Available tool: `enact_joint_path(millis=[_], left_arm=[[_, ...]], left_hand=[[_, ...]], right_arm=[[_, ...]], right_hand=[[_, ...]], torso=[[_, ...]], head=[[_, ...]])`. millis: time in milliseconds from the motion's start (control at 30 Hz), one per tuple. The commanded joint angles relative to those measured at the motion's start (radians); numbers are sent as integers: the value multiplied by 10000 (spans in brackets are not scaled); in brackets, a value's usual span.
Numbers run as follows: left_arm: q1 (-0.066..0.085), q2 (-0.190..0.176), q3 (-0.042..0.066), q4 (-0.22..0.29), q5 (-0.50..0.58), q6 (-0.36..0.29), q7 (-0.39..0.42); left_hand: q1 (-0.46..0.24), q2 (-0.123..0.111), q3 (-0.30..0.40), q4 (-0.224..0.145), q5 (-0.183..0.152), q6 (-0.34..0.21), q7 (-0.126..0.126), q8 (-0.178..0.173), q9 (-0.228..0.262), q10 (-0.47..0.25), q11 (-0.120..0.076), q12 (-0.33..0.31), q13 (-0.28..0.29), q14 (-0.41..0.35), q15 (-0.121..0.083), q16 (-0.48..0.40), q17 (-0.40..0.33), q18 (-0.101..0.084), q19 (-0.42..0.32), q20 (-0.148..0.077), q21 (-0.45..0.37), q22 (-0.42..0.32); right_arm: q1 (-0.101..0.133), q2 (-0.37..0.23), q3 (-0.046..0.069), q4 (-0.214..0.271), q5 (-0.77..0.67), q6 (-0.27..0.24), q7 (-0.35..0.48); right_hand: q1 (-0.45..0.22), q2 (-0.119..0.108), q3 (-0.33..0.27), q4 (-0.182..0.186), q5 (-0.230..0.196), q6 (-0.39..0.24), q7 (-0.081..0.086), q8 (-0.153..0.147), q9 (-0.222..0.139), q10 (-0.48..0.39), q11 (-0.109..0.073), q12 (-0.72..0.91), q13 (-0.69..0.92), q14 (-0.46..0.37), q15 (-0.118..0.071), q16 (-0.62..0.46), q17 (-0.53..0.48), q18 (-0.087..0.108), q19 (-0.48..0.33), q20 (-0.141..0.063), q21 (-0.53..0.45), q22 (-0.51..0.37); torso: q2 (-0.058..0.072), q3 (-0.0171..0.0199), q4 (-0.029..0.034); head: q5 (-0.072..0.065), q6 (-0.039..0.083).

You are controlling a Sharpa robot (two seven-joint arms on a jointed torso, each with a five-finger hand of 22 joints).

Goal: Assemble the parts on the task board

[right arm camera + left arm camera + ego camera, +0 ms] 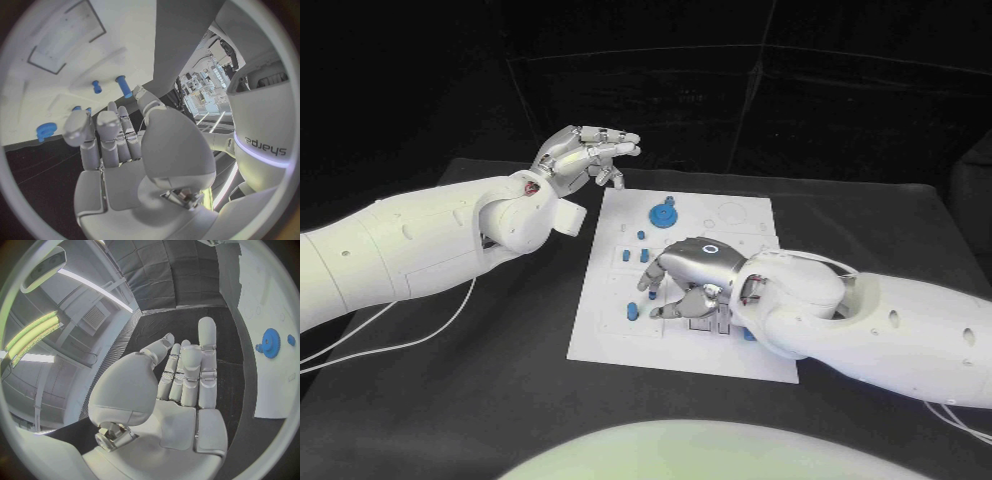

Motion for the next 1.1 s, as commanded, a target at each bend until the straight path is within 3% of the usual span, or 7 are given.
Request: enact_joint_path(millis=[33,167,267,400,700,867,1100], left_arm=[[16,-19,5,33,29,106,130],[20,-63,4,76,-59,-77,126],[21,-80,2,96,-174,-166,109],[20,-85,-13,116,-268,-308,114],[17,-63,-115,118,-310,-289,178],[16,-69,-137,112,-314,-174,91],[16,-96,-161,107,-315,-62,49]], left_hand=[[-77,-37,-69,13,13,-63,26,54,1,-72,37,63,-1,-62,3,-24,-22,134,-46,53,-32,-17],[-301,-168,-290,110,12,-78,19,104,7,-81,36,148,12,-76,20,-17,-72,134,-41,72,-67,-49],[-602,-324,-616,269,160,-67,-48,180,16,200,-46,440,106,22,-30,90,57,153,21,64,-91,-86],[-686,-347,-819,342,591,-72,-159,266,15,658,-199,961,314,170,-151,247,293,165,126,-35,-109,-127],[-781,-348,-1109,449,360,-98,-182,357,15,544,-214,1234,429,149,-168,224,197,148,164,-69,-180,-193],[-748,-244,-1268,504,334,56,-296,518,44,903,-349,1747,657,133,-254,211,136,163,192,-120,-233,-241],[-711,-172,-1576,590,345,69,-360,674,29,712,-417,2373,1004,111,-321,186,40,145,245,-207,-331,-326]], right_arm=[[215,-453,45,207,1410,-909,-327],[443,-1570,58,535,2436,-1010,-917],[505,-2269,59,735,2880,-1049,-1298],[545,-3262,52,1033,3232,-1295,-1799],[412,-4241,11,1347,2678,-1064,-2978],[130,-4240,-14,1313,2213,-830,-3284],[-205,-3861,-30,1129,1925,-704,-3468]], right_hand=[[44,127,-73,29,55,211,-64,93,28,948,-171,541,208,199,-106,453,592,-59,367,-75,370,506],[-153,59,-419,227,56,692,-442,435,124,2804,-653,1976,1105,460,-495,1351,1778,-307,1096,-418,1169,1608],[-336,75,-985,648,427,661,-595,712,148,2473,-789,3464,2704,483,-583,1878,2417,-392,1356,-690,1525,2086],[-438,121,-1508,970,1171,895,-661,1177,275,3133,-884,7397,7053,501,-692,2199,2866,-481,1522,-672,1744,2416],[-835,365,-2575,1882,1550,683,-741,1846,463,3107,-897,9566,9845,542,-701,2593,3453,-539,1649,-681,1915,2687],[-1065,307,-3029,2356,1102,569,-739,2000,494,3026,-886,9577,10022,526,-689,2613,3479,-542,1646,-663,1921,2705],[-1302,267,-3401,2448,539,462,-724,2115,509,3034,-867,9675,10297,539,-671,2683,3603,-554,1676,-644,1951,2760]], torso=[[-19,-30,-30],[-15,-41,-48],[-19,-56,-84],[-42,-70,-145],[-137,-51,-308],[-158,-42,-338],[-151,-39,-338]], head=[[-220,91],[-559,204],[-796,281],[-1099,316],[-1245,275],[-1267,248],[-1228,243]])
